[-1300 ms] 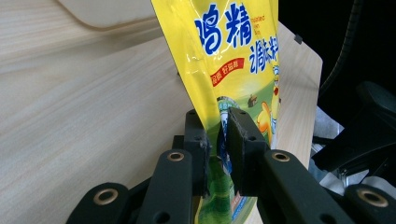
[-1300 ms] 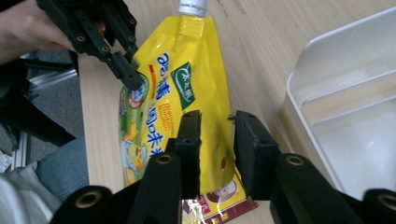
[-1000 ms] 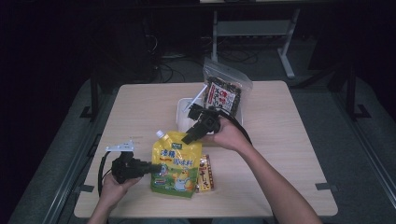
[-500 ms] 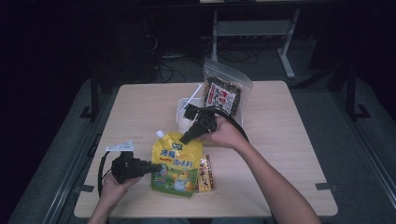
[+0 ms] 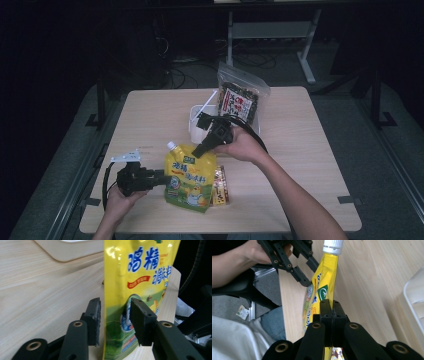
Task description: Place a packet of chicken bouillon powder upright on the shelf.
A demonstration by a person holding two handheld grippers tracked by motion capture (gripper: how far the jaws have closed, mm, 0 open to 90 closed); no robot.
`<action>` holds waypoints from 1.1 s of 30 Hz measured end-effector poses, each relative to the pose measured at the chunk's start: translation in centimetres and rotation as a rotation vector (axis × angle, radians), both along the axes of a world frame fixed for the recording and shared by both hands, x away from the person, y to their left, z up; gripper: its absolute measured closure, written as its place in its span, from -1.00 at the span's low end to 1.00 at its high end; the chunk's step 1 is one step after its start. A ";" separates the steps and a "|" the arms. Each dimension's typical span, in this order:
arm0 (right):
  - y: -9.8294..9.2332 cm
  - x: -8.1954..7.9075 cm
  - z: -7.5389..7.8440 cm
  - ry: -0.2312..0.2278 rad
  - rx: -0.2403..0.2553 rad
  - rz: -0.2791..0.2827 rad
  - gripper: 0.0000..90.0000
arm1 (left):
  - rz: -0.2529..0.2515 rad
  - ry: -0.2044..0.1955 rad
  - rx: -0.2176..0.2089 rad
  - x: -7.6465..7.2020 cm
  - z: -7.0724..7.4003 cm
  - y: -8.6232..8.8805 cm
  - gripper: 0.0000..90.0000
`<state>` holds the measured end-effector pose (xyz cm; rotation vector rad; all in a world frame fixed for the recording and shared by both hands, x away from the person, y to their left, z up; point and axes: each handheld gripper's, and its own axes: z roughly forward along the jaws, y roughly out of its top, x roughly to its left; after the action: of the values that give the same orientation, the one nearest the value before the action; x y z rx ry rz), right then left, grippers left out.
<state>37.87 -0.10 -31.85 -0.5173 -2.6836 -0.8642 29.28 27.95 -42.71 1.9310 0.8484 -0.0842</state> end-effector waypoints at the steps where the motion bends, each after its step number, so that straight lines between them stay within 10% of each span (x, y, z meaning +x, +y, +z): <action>1: 0.0 -0.1 0.1 0.004 0.002 -0.003 0.99 | 0.003 -0.002 0.003 0.0 0.0 0.1 0.30; 33: -0.2 -1.4 3.0 -0.004 0.104 -0.107 0.99 | 0.098 -0.027 0.123 -0.1 -0.4 1.4 0.01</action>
<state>36.50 -0.34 -28.87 -0.6399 -2.6171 -1.0283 29.19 29.37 -43.15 1.9963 0.9472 0.0534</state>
